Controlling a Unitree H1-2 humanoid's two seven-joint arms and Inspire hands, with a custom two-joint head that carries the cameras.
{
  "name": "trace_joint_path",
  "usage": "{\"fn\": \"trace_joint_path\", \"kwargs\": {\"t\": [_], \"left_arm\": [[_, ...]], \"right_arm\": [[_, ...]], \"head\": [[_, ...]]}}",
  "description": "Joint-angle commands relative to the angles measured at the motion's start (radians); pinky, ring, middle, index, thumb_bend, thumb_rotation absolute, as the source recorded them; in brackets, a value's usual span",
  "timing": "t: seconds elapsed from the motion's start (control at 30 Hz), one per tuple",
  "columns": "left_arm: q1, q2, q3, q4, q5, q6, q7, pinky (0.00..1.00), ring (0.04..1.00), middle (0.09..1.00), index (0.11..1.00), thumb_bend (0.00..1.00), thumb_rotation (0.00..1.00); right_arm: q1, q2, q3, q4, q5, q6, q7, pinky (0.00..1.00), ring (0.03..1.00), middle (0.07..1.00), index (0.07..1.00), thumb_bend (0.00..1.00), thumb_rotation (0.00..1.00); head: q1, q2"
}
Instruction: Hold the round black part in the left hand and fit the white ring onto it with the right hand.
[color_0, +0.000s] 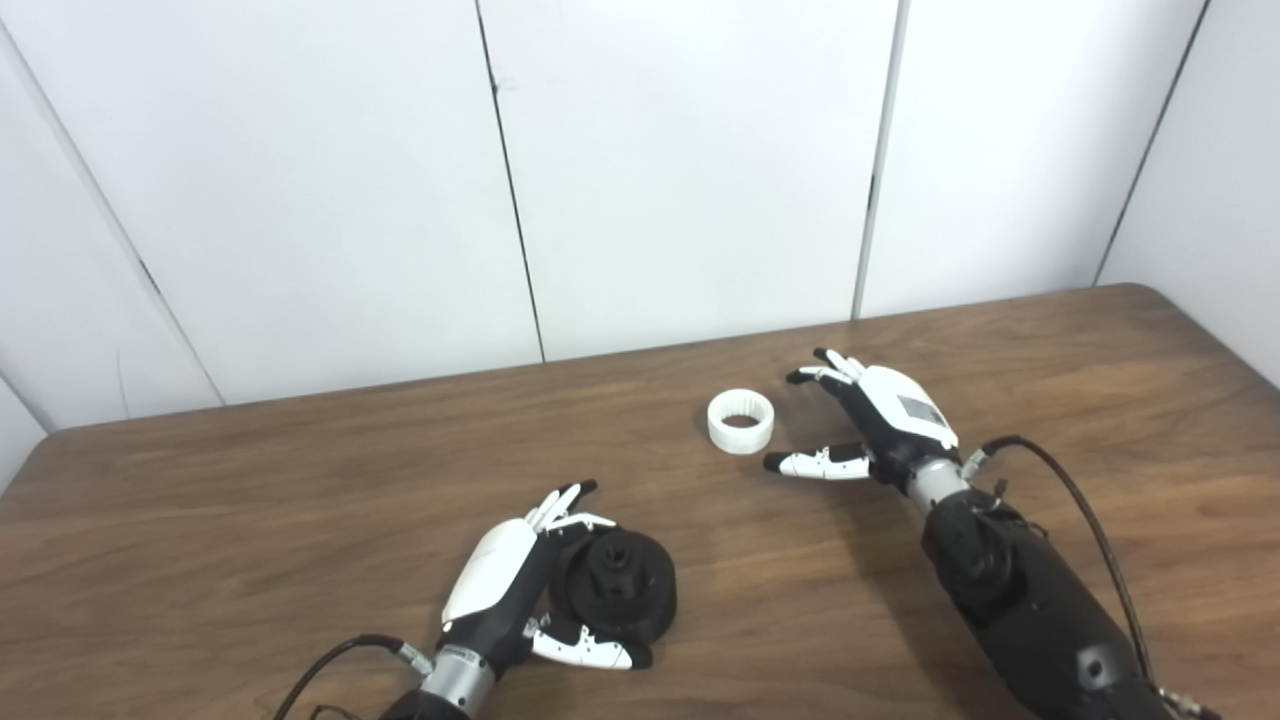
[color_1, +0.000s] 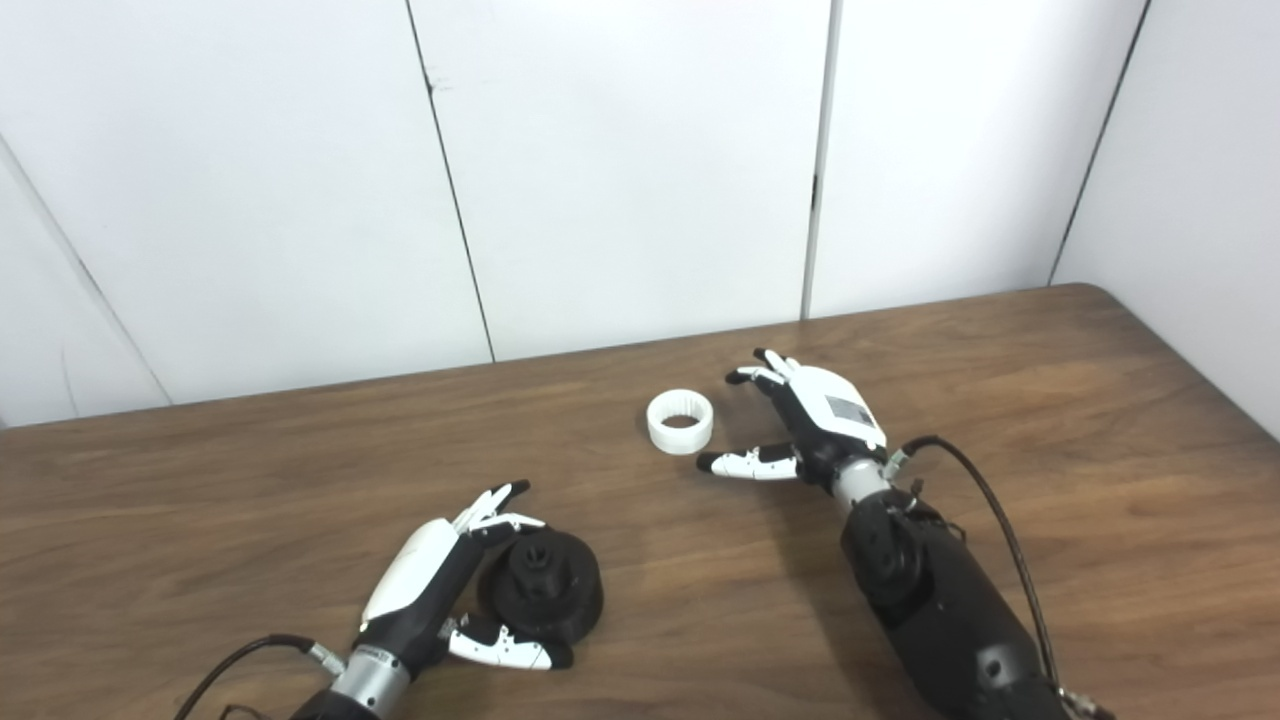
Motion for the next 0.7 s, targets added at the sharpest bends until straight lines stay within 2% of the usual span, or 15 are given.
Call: {"fn": "trace_joint_path", "kwargs": {"t": [0.0,0.3,0.67], "left_arm": [[-0.004,0.012,-0.002,-0.007,0.024,0.009,-0.007,0.98,1.000,0.984,0.596,0.95,0.23],[-0.006,0.007,-0.003,-0.002,0.028,0.013,-0.004,0.98,1.000,0.983,0.594,0.96,0.23],[-0.009,0.001,-0.007,0.005,0.034,0.015,0.008,0.98,1.000,0.980,0.591,0.97,0.25]], "right_arm": [[-0.082,-0.028,0.011,0.008,-0.013,-0.002,0.007,0.93,0.987,0.975,0.868,0.88,0.56],[-0.149,-0.040,0.076,0.087,-0.035,0.029,0.073,0.99,1.000,1.000,0.926,0.94,0.62],[-0.187,-0.020,0.111,0.177,-0.026,0.003,0.049,0.97,0.999,0.992,0.920,0.98,0.63]], "head": [[0.002,0.002],[0.015,0.001],[0.028,0.001]]}}
